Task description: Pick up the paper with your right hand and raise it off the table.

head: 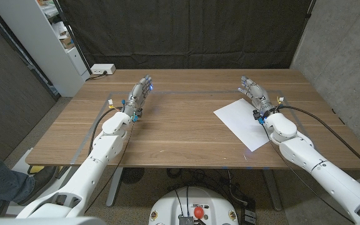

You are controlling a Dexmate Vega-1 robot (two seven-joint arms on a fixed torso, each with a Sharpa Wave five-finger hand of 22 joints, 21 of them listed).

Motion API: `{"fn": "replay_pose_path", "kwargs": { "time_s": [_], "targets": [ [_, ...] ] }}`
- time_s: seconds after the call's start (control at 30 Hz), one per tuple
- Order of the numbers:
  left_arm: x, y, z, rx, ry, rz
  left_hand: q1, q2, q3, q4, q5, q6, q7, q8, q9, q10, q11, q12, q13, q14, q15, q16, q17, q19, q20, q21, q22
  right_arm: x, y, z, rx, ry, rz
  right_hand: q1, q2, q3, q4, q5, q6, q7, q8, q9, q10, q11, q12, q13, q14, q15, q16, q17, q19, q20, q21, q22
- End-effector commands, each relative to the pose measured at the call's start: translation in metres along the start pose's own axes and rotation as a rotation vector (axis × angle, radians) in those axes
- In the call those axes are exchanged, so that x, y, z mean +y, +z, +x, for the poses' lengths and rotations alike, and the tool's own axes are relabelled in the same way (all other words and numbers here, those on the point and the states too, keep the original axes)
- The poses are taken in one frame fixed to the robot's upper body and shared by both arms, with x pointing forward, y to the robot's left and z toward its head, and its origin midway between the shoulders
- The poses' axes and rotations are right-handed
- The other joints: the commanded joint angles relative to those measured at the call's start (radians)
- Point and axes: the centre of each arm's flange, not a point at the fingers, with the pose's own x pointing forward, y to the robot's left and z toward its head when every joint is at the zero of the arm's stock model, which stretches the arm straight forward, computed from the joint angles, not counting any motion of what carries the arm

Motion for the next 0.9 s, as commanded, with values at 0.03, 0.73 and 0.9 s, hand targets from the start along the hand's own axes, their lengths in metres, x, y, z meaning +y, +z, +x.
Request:
{"fn": "replay_pose_path", "kwargs": {
  "time_s": [0.03, 0.73, 0.9],
  "targets": [
    [-0.001, 0.005, 0.0, -0.012, -0.002, 0.006, 0.005, 0.009, 0.003, -0.006, -0.002, 0.006, 0.001, 0.004, 0.005, 0.009, 0.0, 0.004, 0.003, 0.003, 0.004, 0.004, 0.006, -0.004, 0.004, 0.001, 0.004, -0.003, 0.006, -0.004, -0.013, -0.013, -0.062, 0.014, 0.006, 0.002, -0.009, -0.004, 0.006, -0.005, 0.003, 0.002, 0.001, -0.005, -0.005, 0.002, -0.006, -0.004, -0.002, 0.0, 0.001, -0.004, -0.004, 0.003],
    [-0.003, 0.007, 0.0, -0.007, -0.016, 0.017, 0.007, 0.016, 0.005, -0.012, -0.003, 0.013, -0.001, 0.004, 0.005, 0.009, -0.003, 0.003, 0.001, 0.005, 0.003, 0.004, 0.006, -0.007, 0.001, 0.0, 0.004, -0.005, 0.016, -0.012, -0.027, -0.012, -0.156, 0.026, 0.01, 0.002, -0.02, -0.003, 0.007, -0.014, 0.003, 0.0, 0.002, -0.01, -0.006, 0.002, -0.004, -0.008, -0.001, -0.009, 0.005, -0.004, -0.013, 0.003],
    [-0.005, 0.009, -0.001, -0.009, -0.017, 0.021, 0.007, 0.017, 0.005, -0.013, -0.003, 0.013, -0.001, 0.004, 0.005, 0.009, -0.003, 0.002, 0.001, 0.004, 0.003, 0.003, 0.006, -0.007, 0.001, 0.0, 0.004, -0.005, 0.017, -0.015, -0.031, -0.013, -0.182, 0.028, 0.011, 0.001, -0.021, -0.003, 0.007, -0.014, 0.003, -0.001, 0.003, -0.008, -0.006, 0.002, -0.006, -0.009, -0.001, -0.011, 0.006, -0.004, -0.015, 0.004]
  ]
}}
